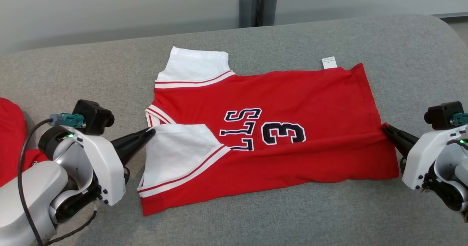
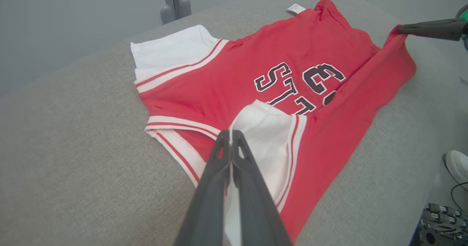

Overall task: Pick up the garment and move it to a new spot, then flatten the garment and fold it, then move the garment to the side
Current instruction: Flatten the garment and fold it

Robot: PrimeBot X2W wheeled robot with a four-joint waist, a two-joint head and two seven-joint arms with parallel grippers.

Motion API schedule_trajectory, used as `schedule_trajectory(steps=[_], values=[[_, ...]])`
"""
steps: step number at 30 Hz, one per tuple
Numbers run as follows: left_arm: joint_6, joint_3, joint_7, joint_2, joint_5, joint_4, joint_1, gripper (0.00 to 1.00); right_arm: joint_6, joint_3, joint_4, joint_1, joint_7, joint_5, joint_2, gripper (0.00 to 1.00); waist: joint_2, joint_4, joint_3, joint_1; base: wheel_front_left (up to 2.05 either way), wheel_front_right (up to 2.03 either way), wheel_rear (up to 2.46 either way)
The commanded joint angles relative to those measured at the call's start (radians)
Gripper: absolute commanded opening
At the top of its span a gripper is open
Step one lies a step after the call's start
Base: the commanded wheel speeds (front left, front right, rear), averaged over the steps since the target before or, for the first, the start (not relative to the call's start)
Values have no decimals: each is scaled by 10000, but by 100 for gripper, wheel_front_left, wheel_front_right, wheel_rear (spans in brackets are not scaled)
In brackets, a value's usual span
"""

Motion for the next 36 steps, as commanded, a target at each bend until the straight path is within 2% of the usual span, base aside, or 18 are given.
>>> schedule_trajectory(steps=[1,2,3,4,5,8,12,18,21,23,27,28,32,36], values=[[-44,-25,-40,-3,77,66,-142,0,-1,39,35,-86,-108,-4,16,0,0,-5,31,0,0,0,0],[-42,-35,-54,-18,86,134,-178,0,-1,60,105,-138,-149,-44,38,29,0,-6,54,0,0,0,0],[-34,-8,-115,-33,112,209,-211,12,-3,72,173,-177,-214,-61,63,100,0,-6,74,0,0,0,0],[45,43,-218,-58,171,277,-242,51,-1,78,244,-192,-246,-40,106,100,0,-6,89,0,0,0,0],[121,87,-268,-110,108,377,-205,100,-1,78,282,-202,-289,-17,137,100,0,-5,93,0,0,0,0],[299,284,-657,-260,26,560,-116,100,-1,60,489,-188,-397,61,208,100,0,9,64,0,0,0,0],[575,685,-1582,-335,-6,680,144,100,-1,-145,987,-130,-1059,-116,273,100,0,58,-60,0,0,0,0],[1680,1832,-3711,-728,-145,409,857,100,-3,-1004,1660,190,-2153,-849,523,100,0,153,-379,0,0,0,0],[2090,2644,-4015,-1025,-61,-196,1596,100,-3,-2782,1449,448,-2208,-1810,736,100,0,141,-507,0,0,0,0],[2384,3592,-4051,-1392,514,-754,2088,100,-3,-4345,1100,1250,-2181,-2797,1037,100,0,166,-587,0,0,0,0],[2774,5690,-4053,-2684,2194,-1892,3767,100,-1,-7626,-400,3105,-2177,-5118,2033,100,0,183,-734,0,0,0,0],[2774,5690,-4053,-2684,2194,-1892,3767,100,-1,-7626,-400,3105,-2177,-5118,2033,100,0,183,-734,0,0,0,0],[2537,7367,-4054,-4238,3773,-2460,5348,100,-3,-9753,-2249,5146,-2179,-7200,3497,100,0,141,-831,0,0,0,0],[2155,8477,-4057,-5473,4999,-2184,6397,100,-1,-10570,-3410,6291,-2180,-8433,4587,100,0,78,-841,0,0,0,0]])
